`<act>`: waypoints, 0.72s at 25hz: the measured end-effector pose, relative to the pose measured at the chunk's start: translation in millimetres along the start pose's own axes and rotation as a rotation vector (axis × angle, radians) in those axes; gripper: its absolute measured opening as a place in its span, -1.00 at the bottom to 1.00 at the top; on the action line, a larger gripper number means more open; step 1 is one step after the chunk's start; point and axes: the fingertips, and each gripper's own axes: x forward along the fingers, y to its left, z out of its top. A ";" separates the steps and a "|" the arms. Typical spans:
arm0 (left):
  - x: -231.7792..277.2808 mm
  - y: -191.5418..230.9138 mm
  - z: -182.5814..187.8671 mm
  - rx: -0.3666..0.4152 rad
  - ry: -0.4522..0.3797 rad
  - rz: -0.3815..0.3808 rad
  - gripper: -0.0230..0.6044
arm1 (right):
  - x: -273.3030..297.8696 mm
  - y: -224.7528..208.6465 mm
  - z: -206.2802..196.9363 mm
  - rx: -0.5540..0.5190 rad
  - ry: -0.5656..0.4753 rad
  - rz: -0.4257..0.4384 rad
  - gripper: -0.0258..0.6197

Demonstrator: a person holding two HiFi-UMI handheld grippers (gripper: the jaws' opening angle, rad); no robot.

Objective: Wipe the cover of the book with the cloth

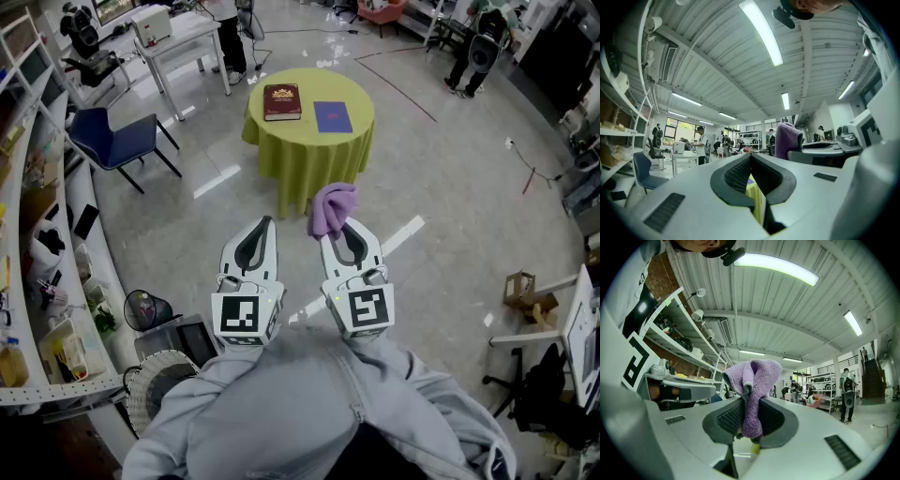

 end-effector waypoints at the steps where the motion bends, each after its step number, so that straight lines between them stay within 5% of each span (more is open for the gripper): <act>1: 2.7 -2.6 0.3 0.002 -0.002 0.002 -0.87 | -0.1 -3.4 -0.1 0.004 0.000 -0.001 -0.64; 18: 30.9 -16.3 -10.2 0.002 -0.004 0.035 -0.87 | 10.2 -36.9 -8.5 0.057 -0.034 0.020 -0.63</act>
